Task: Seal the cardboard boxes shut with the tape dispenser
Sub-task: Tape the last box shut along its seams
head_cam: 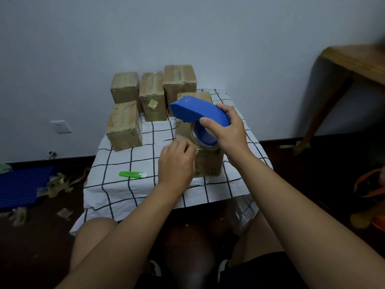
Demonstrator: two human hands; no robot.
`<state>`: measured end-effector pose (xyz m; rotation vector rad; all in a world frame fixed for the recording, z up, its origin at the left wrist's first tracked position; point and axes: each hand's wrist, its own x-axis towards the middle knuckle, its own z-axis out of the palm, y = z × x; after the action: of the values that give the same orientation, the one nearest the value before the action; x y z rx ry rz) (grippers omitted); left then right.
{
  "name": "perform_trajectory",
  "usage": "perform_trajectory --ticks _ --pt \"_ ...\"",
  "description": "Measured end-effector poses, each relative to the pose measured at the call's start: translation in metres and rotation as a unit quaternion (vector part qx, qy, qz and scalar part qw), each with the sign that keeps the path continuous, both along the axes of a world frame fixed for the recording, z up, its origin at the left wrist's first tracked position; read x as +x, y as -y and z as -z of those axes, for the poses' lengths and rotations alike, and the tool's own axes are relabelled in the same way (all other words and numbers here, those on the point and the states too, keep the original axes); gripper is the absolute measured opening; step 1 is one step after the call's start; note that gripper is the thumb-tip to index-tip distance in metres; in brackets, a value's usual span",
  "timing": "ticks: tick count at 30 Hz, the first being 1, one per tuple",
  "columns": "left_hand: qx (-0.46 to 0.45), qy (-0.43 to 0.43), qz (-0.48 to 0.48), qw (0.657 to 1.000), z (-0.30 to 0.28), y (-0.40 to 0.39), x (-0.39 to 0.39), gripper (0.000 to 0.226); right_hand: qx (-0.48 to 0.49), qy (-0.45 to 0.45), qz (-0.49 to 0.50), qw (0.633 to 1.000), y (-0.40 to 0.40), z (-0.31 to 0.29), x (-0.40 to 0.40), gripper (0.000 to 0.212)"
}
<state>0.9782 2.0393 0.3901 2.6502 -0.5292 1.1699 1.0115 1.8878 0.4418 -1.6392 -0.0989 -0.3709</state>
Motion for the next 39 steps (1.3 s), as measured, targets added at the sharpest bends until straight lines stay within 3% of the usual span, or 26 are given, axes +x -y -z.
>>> perform_trajectory --ticks 8,13,17,21,33,39 --pt "0.102 -0.009 -0.015 0.995 -0.006 0.005 0.000 0.023 0.101 0.014 0.063 0.993 0.029 -0.004 -0.002 0.047" --pt "0.001 -0.080 0.012 0.997 -0.013 0.022 0.003 0.016 0.109 0.010 0.075 0.991 0.046 0.003 -0.005 0.058" --pt "-0.034 -0.092 0.045 0.994 -0.011 0.047 0.006 0.029 0.136 0.016 0.090 0.986 0.058 0.002 -0.007 0.054" --pt "-0.105 -0.080 0.042 0.990 -0.007 0.071 0.011 0.018 0.151 0.022 0.106 0.983 0.065 0.001 -0.006 0.053" --pt "-0.114 -0.101 -0.009 0.988 -0.004 0.086 0.013 0.019 0.151 0.021 0.114 0.982 0.081 0.006 -0.013 0.051" --pt "-0.104 -0.100 0.074 0.987 -0.007 0.060 0.008 0.010 0.157 0.028 0.115 0.981 0.090 0.000 -0.015 0.051"
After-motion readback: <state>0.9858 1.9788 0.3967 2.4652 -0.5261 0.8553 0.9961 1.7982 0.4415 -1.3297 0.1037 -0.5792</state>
